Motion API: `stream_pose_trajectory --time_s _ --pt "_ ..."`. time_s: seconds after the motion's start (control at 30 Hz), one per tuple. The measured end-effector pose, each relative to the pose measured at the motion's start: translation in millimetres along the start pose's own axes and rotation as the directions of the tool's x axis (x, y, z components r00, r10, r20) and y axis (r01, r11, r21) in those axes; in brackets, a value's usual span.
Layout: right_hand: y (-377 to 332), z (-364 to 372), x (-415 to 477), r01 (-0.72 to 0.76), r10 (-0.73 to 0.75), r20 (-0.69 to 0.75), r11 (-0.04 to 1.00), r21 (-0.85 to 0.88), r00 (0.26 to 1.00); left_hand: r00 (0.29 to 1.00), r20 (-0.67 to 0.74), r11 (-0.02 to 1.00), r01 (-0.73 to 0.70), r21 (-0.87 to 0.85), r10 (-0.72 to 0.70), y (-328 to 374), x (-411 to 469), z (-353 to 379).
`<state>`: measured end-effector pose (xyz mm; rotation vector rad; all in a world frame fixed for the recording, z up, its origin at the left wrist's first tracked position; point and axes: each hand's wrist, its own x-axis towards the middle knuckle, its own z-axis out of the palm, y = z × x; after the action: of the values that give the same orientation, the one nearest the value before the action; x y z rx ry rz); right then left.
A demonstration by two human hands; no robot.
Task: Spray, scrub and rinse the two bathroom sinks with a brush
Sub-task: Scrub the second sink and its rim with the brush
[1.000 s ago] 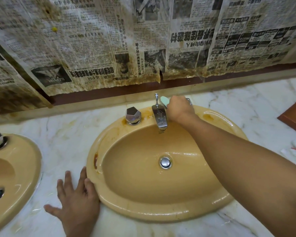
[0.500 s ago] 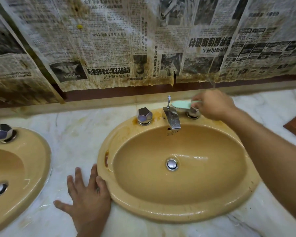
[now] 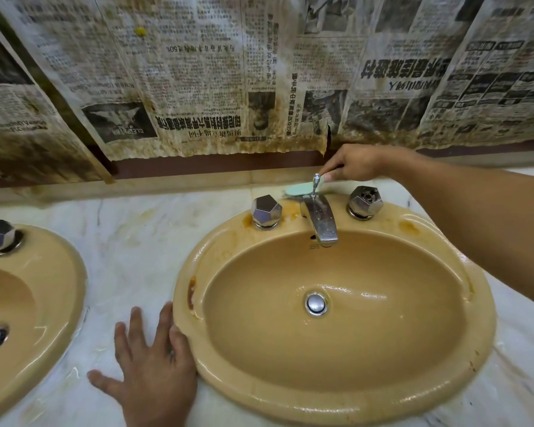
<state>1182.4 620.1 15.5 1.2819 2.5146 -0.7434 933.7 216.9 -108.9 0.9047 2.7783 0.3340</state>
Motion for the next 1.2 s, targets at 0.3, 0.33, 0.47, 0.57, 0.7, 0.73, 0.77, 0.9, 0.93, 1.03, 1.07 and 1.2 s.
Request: stream_pose_trajectory --time_s 0.3,0.33,0.47,0.57,0.7,0.73,0.77,0.9,0.93,1.03,1.07,1.2 --pt "-3.3 9.6 4.7 -0.006 0.006 -0.012 0.998 0.055 1.0 0.999 -0.036 0.999 -0.009 -0.044 0.008 -0.1 -0.9 1.3" --pt "-0.4 5.5 0.5 -0.018 0.018 -0.001 1.0 0.017 1.0 0.999 -0.035 0.999 -0.015 -0.044 0.013 -0.1 -0.6 0.9" --pt "19.5 -9.1 -37.3 -0.124 0.118 -0.061 0.985 -0.121 0.991 0.999 -0.032 0.998 -0.029 -0.05 0.027 -1.2 -0.8 0.4" --pt "19.0 -1.8 -79.1 -0.199 0.191 -0.233 0.98 -0.011 0.954 0.999 -0.035 0.998 -0.041 -0.048 0.04 -2.1 -2.4 -0.8" --pt "-14.2 38.5 -148.8 -0.151 0.325 -0.291 0.858 0.491 0.9 0.998 -0.018 0.997 -0.064 -0.041 0.064 -4.4 -2.6 -2.2" --pt "-30.5 49.7 -166.2 -0.093 0.335 -0.293 0.785 0.612 0.895 0.998 -0.016 0.997 -0.065 -0.036 0.065 -4.9 -2.7 -2.2" --pt "-47.7 60.6 -180.1 -0.038 0.351 -0.302 0.706 0.707 0.886 0.998 -0.011 0.997 -0.062 -0.034 0.062 -5.3 -2.8 -2.3" --pt "-112.8 107.7 -188.5 0.047 0.395 -0.292 0.524 0.85 0.871 0.999 0.022 0.998 -0.034 -0.046 0.035 -5.6 -3.5 -3.7" --pt "-126.2 119.8 -179.1 0.046 0.394 -0.301 0.54 0.84 0.868 0.999 0.022 0.998 -0.032 -0.045 0.033 -5.7 -3.3 -4.3" --pt "-154.7 151.3 -137.4 0.01 0.461 -0.356 0.599 0.801 0.813 0.999 0.021 0.998 -0.035 -0.043 0.036 -5.3 -3.1 -4.3" --pt "-161.4 157.2 -123.7 -0.024 0.507 -0.366 0.609 0.793 0.78 0.999 0.022 0.998 -0.034 -0.043 0.035 -5.2 -3.0 -4.0" --pt "-173.8 166.9 -79.2 -0.144 0.672 -0.36 0.571 0.808 0.647 0.999 0.02 0.999 -0.044 -0.027 0.044 -6.7 -1.8 -3.2"
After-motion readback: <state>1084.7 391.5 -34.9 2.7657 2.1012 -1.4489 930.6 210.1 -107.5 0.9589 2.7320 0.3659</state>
